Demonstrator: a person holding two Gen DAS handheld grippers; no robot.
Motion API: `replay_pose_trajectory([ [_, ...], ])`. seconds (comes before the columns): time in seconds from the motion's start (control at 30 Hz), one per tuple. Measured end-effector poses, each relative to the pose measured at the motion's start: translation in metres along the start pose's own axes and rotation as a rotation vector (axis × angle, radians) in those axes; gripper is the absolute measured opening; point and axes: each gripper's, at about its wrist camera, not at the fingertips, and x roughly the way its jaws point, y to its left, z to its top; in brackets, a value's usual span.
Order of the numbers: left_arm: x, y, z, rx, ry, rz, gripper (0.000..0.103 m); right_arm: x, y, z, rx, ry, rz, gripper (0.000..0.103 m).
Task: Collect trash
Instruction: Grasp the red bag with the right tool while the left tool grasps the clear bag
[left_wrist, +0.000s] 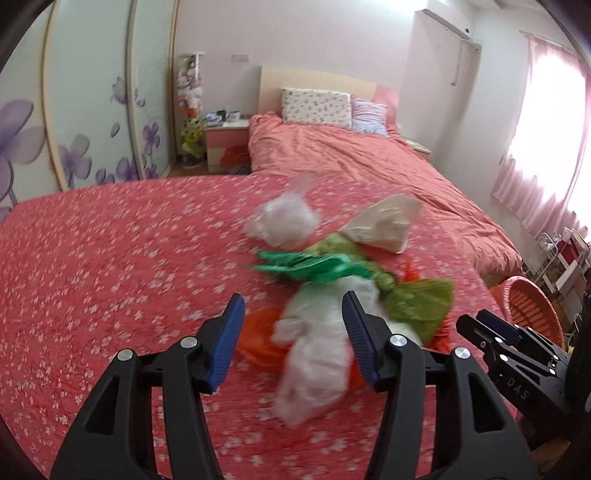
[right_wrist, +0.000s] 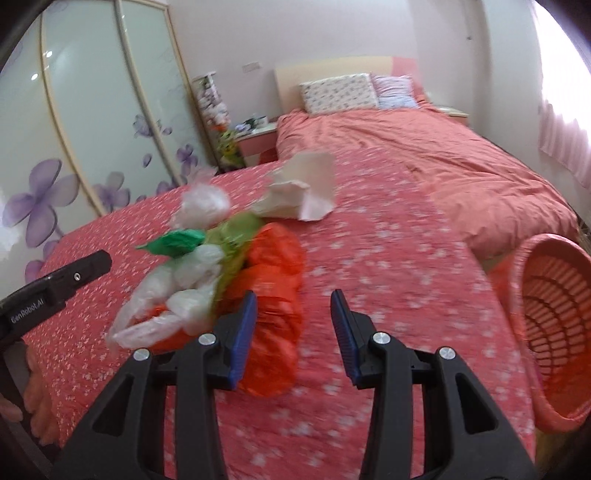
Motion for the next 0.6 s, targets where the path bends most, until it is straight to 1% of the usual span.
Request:
replay_pose_trajectory([
  [0.17, 0.004, 0.015, -0.006, -0.018, 0.017, -0.003, 0.055, 0.023, 0.014, -0.001, -0.025, 0.048, 0.016, 0.043],
  [0.2, 0.005, 0.016, -0.007, -0.018, 0.021, -0.007, 0.055, 0.028, 0.016, -0.002, -0.029, 0.058, 0.017, 0.047],
  [0.23, 0.006, 0.014, -0.008, -0.017, 0.023, -0.011, 0.055, 0.034, 0.019, -0.003, -0.035, 0.073, 0.017, 0.048],
  [0.33, 0.009, 0.012, -0.01, -0.008, 0.036, -0.022, 0.055, 0.042, 0.022, -0.008, -0.041, 0.098, 0.033, 0.047],
  [0.4, 0.014, 0.009, -0.01, -0.004, 0.048, -0.033, 0.055, 0.043, 0.024, -0.011, -0.052, 0.1, 0.042, 0.038],
  [0.43, 0.016, 0.006, -0.011, -0.002, 0.052, -0.035, 0.055, 0.041, 0.024, -0.011, -0.056, 0.096, 0.042, 0.035],
  [0.53, 0.022, 0.0, -0.012, 0.004, 0.068, -0.047, 0.055, 0.033, 0.018, -0.013, -0.048, 0.085, 0.027, 0.03],
  [0.6, 0.026, -0.004, -0.012, 0.006, 0.078, -0.053, 0.055, 0.028, 0.01, -0.013, -0.038, 0.069, 0.009, 0.029],
])
